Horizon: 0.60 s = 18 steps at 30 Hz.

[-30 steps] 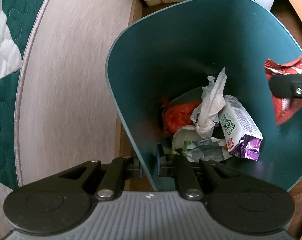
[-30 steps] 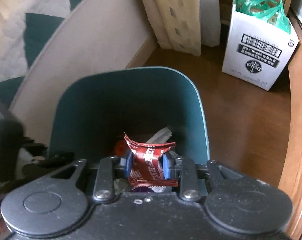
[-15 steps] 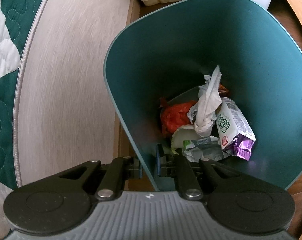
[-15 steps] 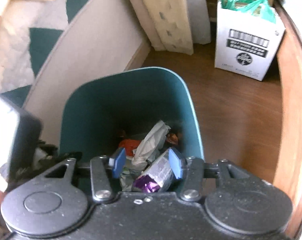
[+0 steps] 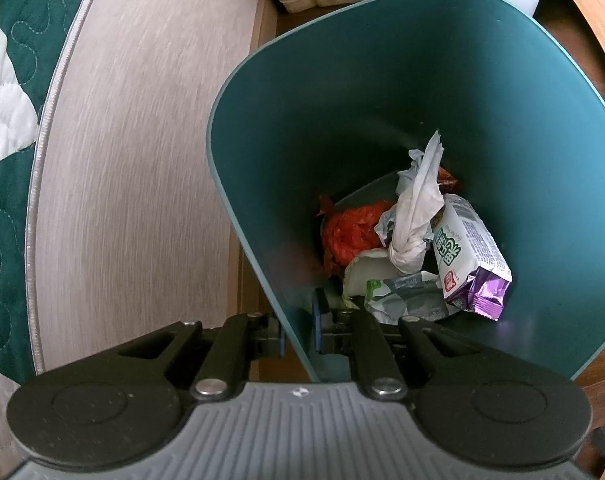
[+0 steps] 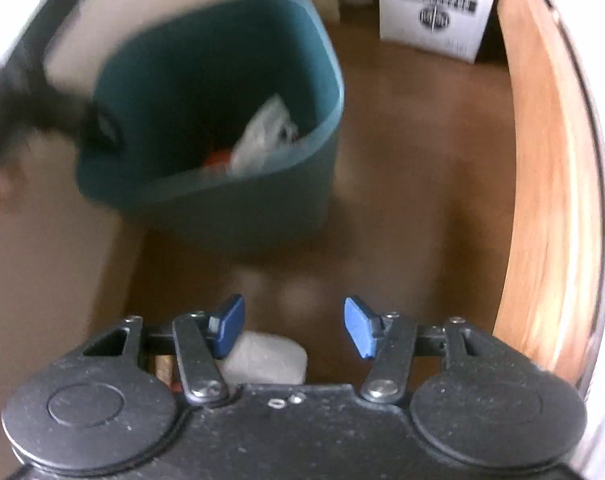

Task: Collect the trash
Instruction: 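Move the open right tool toward the white bubble-wrap sheet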

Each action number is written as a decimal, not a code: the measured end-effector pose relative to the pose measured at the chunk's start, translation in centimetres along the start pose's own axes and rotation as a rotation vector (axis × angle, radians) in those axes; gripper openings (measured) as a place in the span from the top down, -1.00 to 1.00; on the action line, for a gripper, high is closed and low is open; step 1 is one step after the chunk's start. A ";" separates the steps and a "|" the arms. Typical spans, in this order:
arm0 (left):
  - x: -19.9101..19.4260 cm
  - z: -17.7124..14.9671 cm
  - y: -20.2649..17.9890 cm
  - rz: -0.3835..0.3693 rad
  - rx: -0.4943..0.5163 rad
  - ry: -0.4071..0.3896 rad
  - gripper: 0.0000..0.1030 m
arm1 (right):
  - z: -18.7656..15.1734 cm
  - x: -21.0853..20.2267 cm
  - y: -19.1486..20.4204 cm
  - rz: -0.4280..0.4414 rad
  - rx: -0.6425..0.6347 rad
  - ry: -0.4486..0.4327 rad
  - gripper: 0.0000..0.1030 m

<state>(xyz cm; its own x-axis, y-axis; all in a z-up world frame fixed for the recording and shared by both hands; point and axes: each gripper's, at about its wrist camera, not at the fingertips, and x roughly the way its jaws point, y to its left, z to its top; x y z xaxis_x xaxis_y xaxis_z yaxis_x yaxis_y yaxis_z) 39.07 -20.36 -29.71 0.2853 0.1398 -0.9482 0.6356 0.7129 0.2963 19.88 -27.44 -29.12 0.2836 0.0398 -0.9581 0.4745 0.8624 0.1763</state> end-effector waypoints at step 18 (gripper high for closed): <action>0.1 -1.4 0.3 -0.008 -0.028 -0.074 0.77 | -9.5 19.9 4.9 0.080 -0.362 0.153 -0.90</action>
<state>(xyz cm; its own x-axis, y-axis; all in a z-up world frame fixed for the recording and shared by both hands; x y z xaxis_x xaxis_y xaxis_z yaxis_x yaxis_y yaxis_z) 38.30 -19.16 -29.91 0.3331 0.0841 -0.9391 0.6179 0.7328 0.2848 19.95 -17.65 -49.47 0.1675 0.1650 -0.9720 0.1239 0.9746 0.1868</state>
